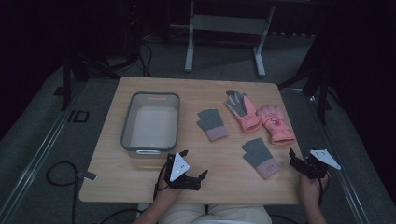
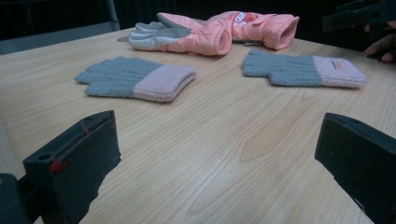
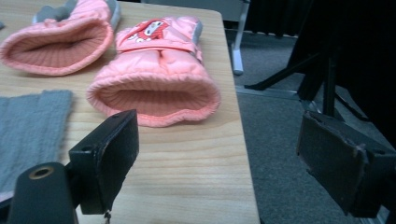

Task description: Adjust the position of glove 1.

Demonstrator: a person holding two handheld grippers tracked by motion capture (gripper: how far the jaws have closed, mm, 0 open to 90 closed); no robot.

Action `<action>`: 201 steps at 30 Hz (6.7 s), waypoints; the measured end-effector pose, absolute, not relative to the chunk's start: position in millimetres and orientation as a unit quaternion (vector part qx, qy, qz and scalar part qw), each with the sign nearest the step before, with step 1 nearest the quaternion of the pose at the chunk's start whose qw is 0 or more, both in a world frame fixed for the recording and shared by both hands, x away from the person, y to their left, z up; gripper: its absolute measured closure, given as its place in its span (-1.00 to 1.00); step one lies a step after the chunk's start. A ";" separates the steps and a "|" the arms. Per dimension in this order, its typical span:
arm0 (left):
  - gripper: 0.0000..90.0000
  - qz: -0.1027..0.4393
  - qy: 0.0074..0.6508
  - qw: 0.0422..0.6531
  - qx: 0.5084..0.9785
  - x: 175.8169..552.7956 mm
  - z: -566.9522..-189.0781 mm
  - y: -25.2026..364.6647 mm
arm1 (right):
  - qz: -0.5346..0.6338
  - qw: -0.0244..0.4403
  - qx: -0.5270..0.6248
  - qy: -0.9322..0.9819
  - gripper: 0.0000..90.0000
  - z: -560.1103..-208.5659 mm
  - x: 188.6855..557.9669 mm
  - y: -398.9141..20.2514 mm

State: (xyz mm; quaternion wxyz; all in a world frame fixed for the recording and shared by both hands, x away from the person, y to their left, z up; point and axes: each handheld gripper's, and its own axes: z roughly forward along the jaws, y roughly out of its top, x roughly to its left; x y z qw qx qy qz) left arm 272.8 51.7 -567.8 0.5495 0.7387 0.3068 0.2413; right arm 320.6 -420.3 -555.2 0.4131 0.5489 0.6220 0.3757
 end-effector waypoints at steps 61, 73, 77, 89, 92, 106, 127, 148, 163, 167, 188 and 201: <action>-1.00 0.236 0.304 0.560 0.733 271.9 -568.1 53.2 | 0.428 0.375 0.510 0.645 -0.75 -435.2 333.0 -376.7; -1.00 0.235 0.304 0.561 0.733 272.1 -568.1 53.6 | 0.445 0.388 0.472 0.655 -0.76 -402.0 351.9 -343.0; -1.00 0.234 0.303 0.561 0.734 271.9 -568.0 53.5 | 0.451 0.388 0.463 0.657 -0.76 -393.6 360.7 -325.6; -1.00 0.235 0.303 0.561 0.734 271.8 -568.1 53.4 | 0.423 0.304 0.481 0.705 -0.69 -398.0 385.2 -296.6; -1.00 0.235 0.302 0.560 0.734 271.7 -568.1 53.4 | 0.418 0.297 0.472 0.717 -0.73 -401.1 390.0 -284.1; -1.00 0.234 0.300 0.561 0.735 271.2 -568.1 52.7 | 0.437 0.273 0.420 0.747 -0.76 -411.3 403.2 -236.9; -1.00 0.229 0.292 0.564 0.737 270.7 -568.2 52.7 | 0.418 0.195 0.393 0.795 -0.06 -458.8 441.9 -170.9; -1.00 0.223 0.293 0.567 0.737 270.9 -568.2 53.3 | 0.303 0.132 0.401 0.854 0.32 -533.1 507.9 -148.0; -1.00 0.224 0.294 0.567 0.736 270.8 -568.2 53.6 | 0.294 0.134 0.431 0.843 0.73 -542.2 511.5 -141.9; -1.00 0.224 0.295 0.568 0.735 270.8 -568.2 53.6 | 0.293 0.121 0.450 0.835 0.85 -539.9 512.1 -141.0; -1.00 0.235 0.294 0.563 0.735 269.4 -568.2 52.2 | 0.376 0.153 0.498 0.766 0.88 -454.8 387.9 -172.5; -1.00 0.234 0.293 0.565 0.735 269.7 -568.2 51.3 | 0.356 0.138 0.562 0.734 0.89 -500.4 352.6 -183.0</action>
